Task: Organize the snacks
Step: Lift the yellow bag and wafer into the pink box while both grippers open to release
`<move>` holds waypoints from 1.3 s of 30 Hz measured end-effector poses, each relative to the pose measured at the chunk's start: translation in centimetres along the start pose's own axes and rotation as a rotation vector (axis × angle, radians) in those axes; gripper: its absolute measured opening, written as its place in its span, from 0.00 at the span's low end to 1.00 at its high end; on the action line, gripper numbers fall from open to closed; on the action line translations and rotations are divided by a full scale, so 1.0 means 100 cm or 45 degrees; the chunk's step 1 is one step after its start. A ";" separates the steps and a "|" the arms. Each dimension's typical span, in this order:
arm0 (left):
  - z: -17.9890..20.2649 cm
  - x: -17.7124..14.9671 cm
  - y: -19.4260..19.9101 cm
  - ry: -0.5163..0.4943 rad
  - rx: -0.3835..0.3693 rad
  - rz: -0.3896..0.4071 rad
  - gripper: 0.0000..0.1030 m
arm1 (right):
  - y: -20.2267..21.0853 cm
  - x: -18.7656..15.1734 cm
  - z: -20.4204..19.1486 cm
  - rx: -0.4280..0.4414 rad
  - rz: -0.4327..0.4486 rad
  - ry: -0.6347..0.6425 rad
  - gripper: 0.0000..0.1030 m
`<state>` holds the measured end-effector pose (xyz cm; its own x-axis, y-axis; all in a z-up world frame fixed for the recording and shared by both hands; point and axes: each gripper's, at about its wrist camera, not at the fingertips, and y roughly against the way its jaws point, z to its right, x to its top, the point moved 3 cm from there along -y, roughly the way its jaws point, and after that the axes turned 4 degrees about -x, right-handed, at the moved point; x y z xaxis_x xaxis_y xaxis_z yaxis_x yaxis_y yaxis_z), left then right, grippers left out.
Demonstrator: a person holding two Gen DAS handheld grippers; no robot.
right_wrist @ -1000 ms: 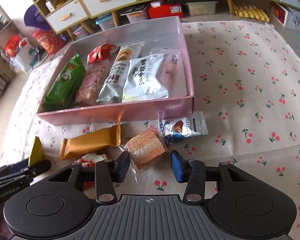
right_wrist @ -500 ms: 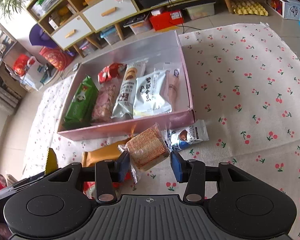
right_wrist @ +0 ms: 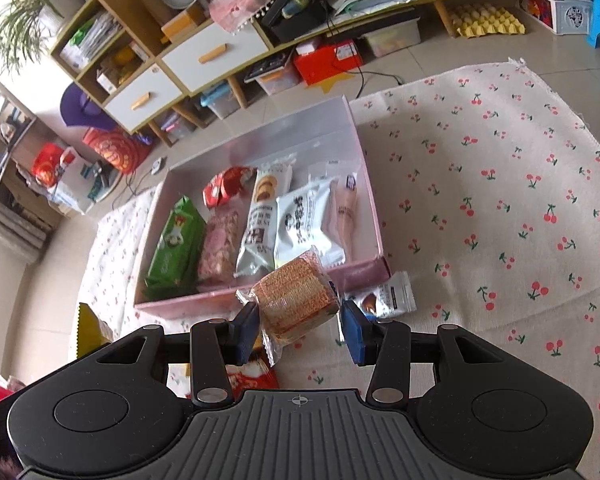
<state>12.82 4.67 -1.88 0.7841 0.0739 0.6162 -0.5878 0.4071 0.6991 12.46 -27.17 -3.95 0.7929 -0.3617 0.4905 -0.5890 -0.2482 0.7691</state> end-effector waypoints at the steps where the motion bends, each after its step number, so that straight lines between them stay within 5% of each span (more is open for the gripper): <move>1: 0.003 0.002 0.000 0.002 -0.011 0.007 0.59 | 0.001 0.002 0.000 0.004 0.005 -0.009 0.42; 27: 0.068 0.043 -0.077 -0.164 -0.228 0.089 0.59 | -0.032 0.051 0.015 0.050 0.172 -0.238 0.43; 39: 0.072 0.056 -0.107 -0.216 -0.170 0.027 0.60 | -0.062 0.075 0.024 0.098 0.182 -0.291 0.43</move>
<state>22.12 -5.84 -3.28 0.7204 -0.0655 0.6904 -0.5635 0.5250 0.6378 21.69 -30.48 -6.07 0.6502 -0.5889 0.4800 -0.7093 -0.2443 0.6612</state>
